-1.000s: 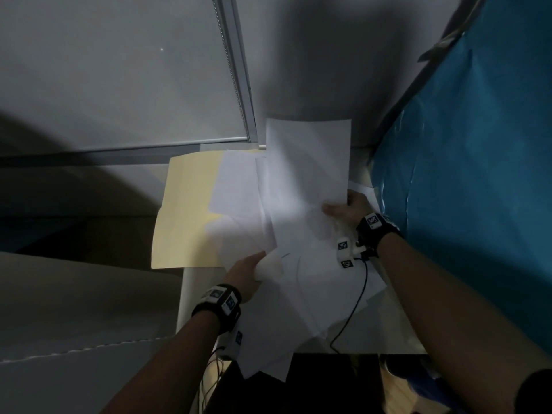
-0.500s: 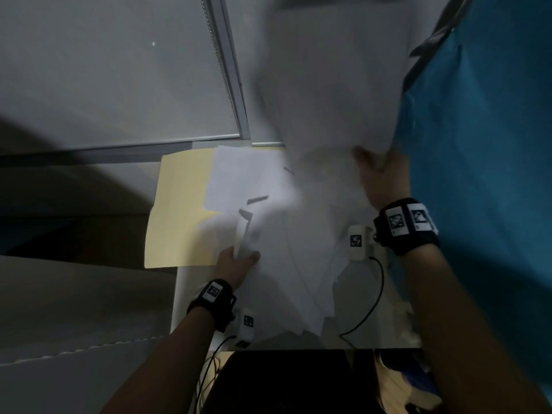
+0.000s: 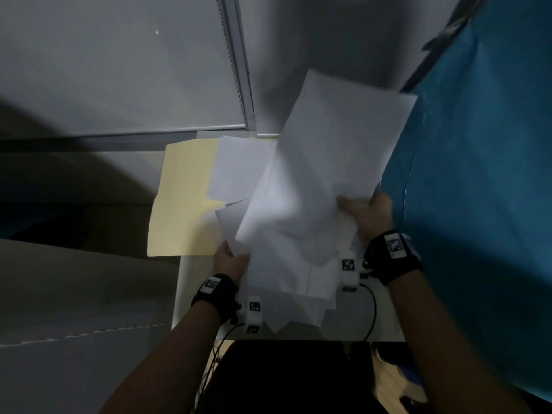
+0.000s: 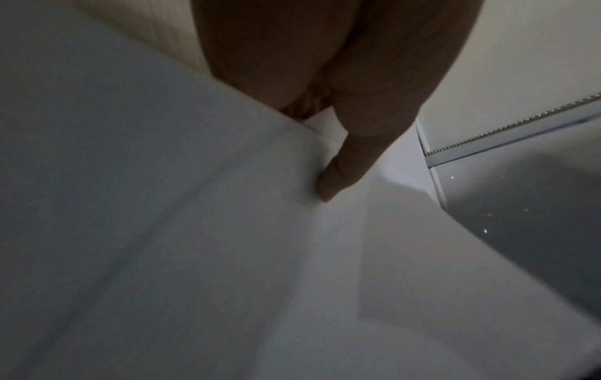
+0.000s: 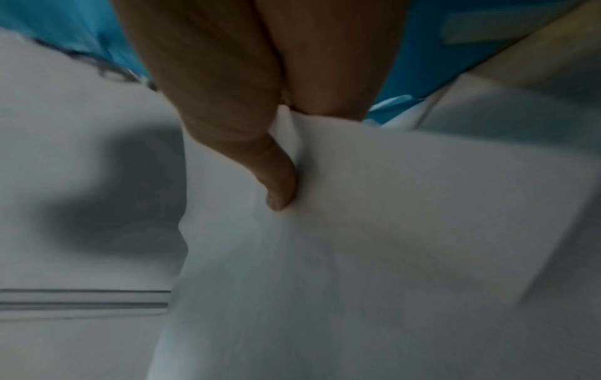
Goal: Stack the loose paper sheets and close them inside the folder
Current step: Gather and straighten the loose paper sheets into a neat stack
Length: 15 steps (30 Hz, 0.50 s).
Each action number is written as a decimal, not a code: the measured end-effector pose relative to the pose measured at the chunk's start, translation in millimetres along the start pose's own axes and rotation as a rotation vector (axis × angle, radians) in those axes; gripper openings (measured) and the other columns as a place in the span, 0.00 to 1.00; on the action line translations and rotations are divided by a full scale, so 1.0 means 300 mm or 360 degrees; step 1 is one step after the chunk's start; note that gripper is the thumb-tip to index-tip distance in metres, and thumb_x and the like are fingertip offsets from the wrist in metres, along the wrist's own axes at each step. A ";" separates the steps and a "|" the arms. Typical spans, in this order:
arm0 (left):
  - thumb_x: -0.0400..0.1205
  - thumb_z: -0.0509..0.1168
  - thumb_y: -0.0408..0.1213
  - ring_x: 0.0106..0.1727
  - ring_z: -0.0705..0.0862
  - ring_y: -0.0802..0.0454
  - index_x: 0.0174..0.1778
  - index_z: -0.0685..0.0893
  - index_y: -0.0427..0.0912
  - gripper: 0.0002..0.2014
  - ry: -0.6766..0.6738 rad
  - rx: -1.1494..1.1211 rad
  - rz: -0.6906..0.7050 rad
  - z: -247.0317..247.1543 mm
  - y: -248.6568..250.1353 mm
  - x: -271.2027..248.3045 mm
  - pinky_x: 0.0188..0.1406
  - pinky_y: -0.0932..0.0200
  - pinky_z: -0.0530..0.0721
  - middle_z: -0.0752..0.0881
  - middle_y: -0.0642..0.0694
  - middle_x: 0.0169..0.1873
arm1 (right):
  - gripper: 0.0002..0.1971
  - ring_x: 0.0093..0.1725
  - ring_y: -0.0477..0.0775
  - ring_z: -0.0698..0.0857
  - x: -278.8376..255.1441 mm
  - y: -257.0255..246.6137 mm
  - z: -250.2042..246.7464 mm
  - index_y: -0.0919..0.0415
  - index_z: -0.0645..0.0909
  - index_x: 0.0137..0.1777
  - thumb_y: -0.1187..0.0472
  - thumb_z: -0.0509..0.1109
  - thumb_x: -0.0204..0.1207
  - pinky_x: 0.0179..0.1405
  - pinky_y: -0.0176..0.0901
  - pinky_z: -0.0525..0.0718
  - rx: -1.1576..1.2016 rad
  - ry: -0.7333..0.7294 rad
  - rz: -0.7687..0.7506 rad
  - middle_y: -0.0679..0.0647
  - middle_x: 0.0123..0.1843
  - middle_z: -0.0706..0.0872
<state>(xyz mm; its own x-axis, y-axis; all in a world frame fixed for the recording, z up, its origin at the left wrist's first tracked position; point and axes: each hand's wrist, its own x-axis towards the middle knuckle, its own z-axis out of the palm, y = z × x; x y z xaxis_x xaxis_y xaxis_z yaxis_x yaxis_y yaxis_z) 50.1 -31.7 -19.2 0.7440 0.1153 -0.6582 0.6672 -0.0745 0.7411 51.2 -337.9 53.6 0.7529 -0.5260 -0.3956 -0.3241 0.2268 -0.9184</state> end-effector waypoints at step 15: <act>0.64 0.91 0.49 0.50 0.95 0.39 0.56 0.92 0.41 0.29 0.0052 -0.0068 -0.0108 0.048 0.029 0.025 0.53 0.37 0.95 0.96 0.43 0.51 | 0.25 0.60 0.58 0.88 -0.032 0.330 0.113 0.65 0.84 0.70 0.67 0.81 0.72 0.58 0.42 0.82 -0.1025 -0.0366 0.0071 0.59 0.63 0.89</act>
<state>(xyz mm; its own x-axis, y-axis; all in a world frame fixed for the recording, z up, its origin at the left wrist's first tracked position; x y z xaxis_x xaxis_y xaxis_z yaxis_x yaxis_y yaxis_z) 62.1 -45.9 -19.5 0.6952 0.1510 -0.7028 0.7133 -0.0234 0.7005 31.3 -282.4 -33.4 0.8104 -0.3239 -0.4882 -0.5801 -0.3261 -0.7465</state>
